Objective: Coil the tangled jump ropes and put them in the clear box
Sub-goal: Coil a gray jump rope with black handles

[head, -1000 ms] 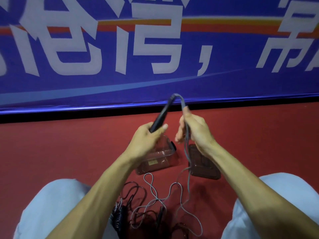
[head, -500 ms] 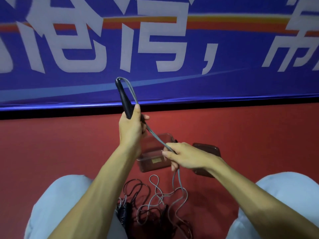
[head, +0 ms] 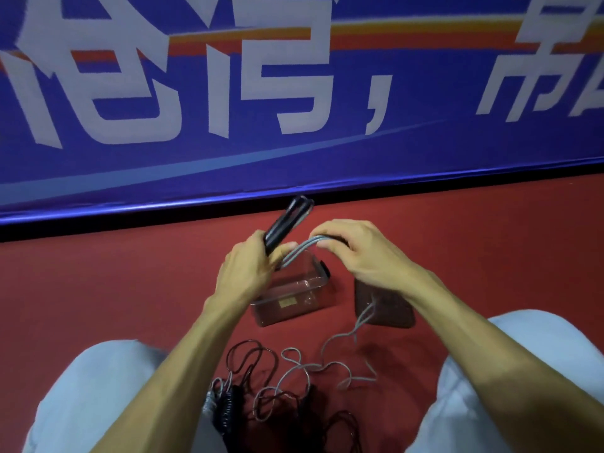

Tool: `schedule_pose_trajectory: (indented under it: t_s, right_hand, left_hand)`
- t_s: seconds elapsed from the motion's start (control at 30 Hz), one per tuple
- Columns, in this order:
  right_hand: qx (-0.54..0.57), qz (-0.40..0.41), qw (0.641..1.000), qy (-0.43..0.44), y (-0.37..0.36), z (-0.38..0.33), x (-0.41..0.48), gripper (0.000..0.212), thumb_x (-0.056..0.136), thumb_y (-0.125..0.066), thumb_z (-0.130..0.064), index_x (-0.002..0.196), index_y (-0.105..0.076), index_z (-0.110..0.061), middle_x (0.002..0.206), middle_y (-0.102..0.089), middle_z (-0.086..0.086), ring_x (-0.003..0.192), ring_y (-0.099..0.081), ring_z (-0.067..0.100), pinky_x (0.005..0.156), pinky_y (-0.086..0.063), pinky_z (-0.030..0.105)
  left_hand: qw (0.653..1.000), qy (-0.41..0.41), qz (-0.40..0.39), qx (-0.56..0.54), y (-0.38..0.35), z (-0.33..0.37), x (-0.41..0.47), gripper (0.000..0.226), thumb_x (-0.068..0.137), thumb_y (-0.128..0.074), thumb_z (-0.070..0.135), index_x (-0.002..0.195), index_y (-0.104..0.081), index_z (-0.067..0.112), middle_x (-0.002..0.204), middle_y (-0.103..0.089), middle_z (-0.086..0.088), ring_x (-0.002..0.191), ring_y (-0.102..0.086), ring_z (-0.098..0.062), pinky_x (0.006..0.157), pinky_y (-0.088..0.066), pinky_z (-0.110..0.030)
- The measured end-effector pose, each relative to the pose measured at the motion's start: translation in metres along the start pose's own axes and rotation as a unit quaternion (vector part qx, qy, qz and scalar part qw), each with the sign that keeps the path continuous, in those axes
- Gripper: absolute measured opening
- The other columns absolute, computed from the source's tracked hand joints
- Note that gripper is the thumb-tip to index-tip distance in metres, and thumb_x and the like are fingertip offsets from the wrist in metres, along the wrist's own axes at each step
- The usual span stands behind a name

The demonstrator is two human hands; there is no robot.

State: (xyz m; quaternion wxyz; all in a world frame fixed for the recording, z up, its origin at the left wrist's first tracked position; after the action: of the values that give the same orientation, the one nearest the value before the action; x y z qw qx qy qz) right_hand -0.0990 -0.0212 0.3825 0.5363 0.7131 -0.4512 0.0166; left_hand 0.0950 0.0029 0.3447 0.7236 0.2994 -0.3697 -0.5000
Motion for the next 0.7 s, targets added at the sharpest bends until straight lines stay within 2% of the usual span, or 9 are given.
schedule_pose_trajectory:
  t_s: [0.07, 0.13, 0.2, 0.33, 0.4, 0.47, 0.53, 0.63, 0.7]
  right_hand:
    - [-0.009, 0.043, 0.999, -0.017, 0.005, 0.005, 0.0, 0.013, 0.089, -0.064, -0.021, 0.099, -0.072, -0.019, 0.089, -0.067, -0.012, 0.084, -0.061, 0.006, 0.079, -0.046, 0.02]
    - [-0.009, 0.084, 0.994, -0.062, 0.011, 0.011, 0.0, 0.009, 0.083, -0.071, -0.026, 0.091, -0.074, -0.023, 0.084, -0.069, -0.015, 0.078, -0.062, 0.004, 0.077, -0.05, 0.028]
    - [-0.009, 0.124, 0.986, -0.115, 0.017, 0.014, -0.001, 0.012, 0.075, -0.078, -0.034, 0.08, -0.075, -0.023, 0.074, -0.07, -0.013, 0.069, -0.06, 0.002, 0.069, -0.051, 0.032]
    - [0.051, 0.174, 0.957, -0.225, 0.029, 0.017, -0.001, 0.03, 0.053, -0.09, -0.043, 0.062, -0.073, -0.02, 0.049, -0.058, -0.011, 0.048, -0.047, 0.001, 0.051, -0.038, 0.015]
    - [0.092, 0.189, 0.947, -0.243, 0.035, 0.017, 0.001, 0.035, 0.048, -0.09, -0.046, 0.058, -0.071, -0.018, 0.047, -0.055, -0.011, 0.047, -0.042, 0.001, 0.051, -0.035, 0.017]
    - [0.157, 0.195, 0.934, -0.254, 0.038, 0.017, 0.0, 0.039, 0.05, -0.089, -0.045, 0.055, -0.068, -0.013, 0.05, -0.054, -0.005, 0.053, -0.043, 0.006, 0.054, -0.034, 0.023]
    - [0.26, 0.19, 0.906, -0.274, 0.036, 0.016, -0.003, 0.037, 0.063, -0.087, -0.034, 0.052, -0.061, -0.011, 0.048, -0.049, -0.004, 0.052, -0.043, 0.008, 0.053, -0.034, 0.022]
    - [0.424, 0.195, 0.829, -0.307, 0.033, 0.017, -0.006, 0.04, 0.079, -0.077, -0.019, 0.052, -0.047, -0.017, 0.046, -0.038, -0.005, 0.04, -0.034, 0.007, 0.042, -0.027, 0.019]
    - [0.497, 0.195, 0.78, -0.326, 0.032, 0.018, -0.004, 0.034, 0.085, -0.068, -0.016, 0.055, -0.051, -0.014, 0.045, -0.044, -0.004, 0.036, -0.038, 0.006, 0.039, -0.028, 0.018]
  left_hand:
    - [0.998, -0.02, -0.055, 0.006, -0.002, 0.007, -0.002, 0.058, 0.081, -0.033, 0.077, 0.082, -0.052, 0.022, 0.085, -0.067, -0.011, 0.087, -0.062, -0.04, 0.068, -0.044, -0.039]
    - [0.994, -0.039, -0.101, -0.011, 0.0, 0.016, -0.007, 0.066, 0.074, -0.015, 0.08, 0.067, -0.045, 0.021, 0.068, -0.06, -0.005, 0.073, -0.057, -0.036, 0.064, -0.041, -0.038]
    - [0.988, -0.072, -0.136, 0.005, -0.001, 0.027, -0.015, 0.065, 0.073, -0.007, 0.079, 0.061, -0.039, 0.024, 0.058, -0.048, 0.001, 0.066, -0.048, -0.033, 0.061, -0.037, -0.037]
    - [0.963, -0.187, -0.151, 0.121, 0.0, 0.046, -0.029, 0.062, 0.073, -0.004, 0.078, 0.073, -0.047, 0.033, 0.063, -0.05, 0.003, 0.073, -0.051, -0.034, 0.061, -0.034, -0.037]
    - [0.957, -0.228, -0.131, 0.123, 0.01, 0.055, -0.033, 0.064, 0.077, -0.007, 0.075, 0.084, -0.051, 0.03, 0.059, -0.05, 0.003, 0.064, -0.049, -0.027, 0.056, -0.031, -0.037]
    - [0.957, -0.25, -0.1, 0.111, 0.017, 0.059, -0.035, 0.058, 0.087, -0.012, 0.067, 0.081, -0.049, 0.023, 0.055, -0.049, 0.001, 0.059, -0.047, -0.024, 0.055, -0.029, -0.037]
    - [0.959, -0.255, -0.107, 0.065, 0.015, 0.059, -0.038, 0.048, 0.093, -0.018, 0.059, 0.073, -0.044, 0.024, 0.053, -0.047, 0.003, 0.057, -0.045, -0.022, 0.058, -0.028, -0.038]
    - [0.961, -0.247, -0.11, -0.057, 0.009, 0.059, -0.041, 0.051, 0.098, -0.02, 0.057, 0.063, -0.036, 0.024, 0.05, -0.043, 0.008, 0.052, -0.039, -0.014, 0.058, -0.028, -0.036]
    - [0.963, -0.232, -0.071, -0.115, 0.01, 0.06, -0.037, 0.049, 0.097, -0.021, 0.049, 0.06, -0.032, 0.019, 0.051, -0.039, 0.007, 0.049, -0.034, -0.013, 0.055, -0.029, -0.031]
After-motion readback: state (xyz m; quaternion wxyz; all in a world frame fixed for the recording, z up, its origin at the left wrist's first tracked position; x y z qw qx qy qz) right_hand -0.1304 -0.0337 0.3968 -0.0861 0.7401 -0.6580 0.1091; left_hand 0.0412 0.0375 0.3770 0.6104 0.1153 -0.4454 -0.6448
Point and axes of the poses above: each hand's wrist, its own x-axis towards the middle knuckle, its own y-axis out of the back of the hand, z = x × y, the point moved 2 cm from there along x, towards the middle knuckle
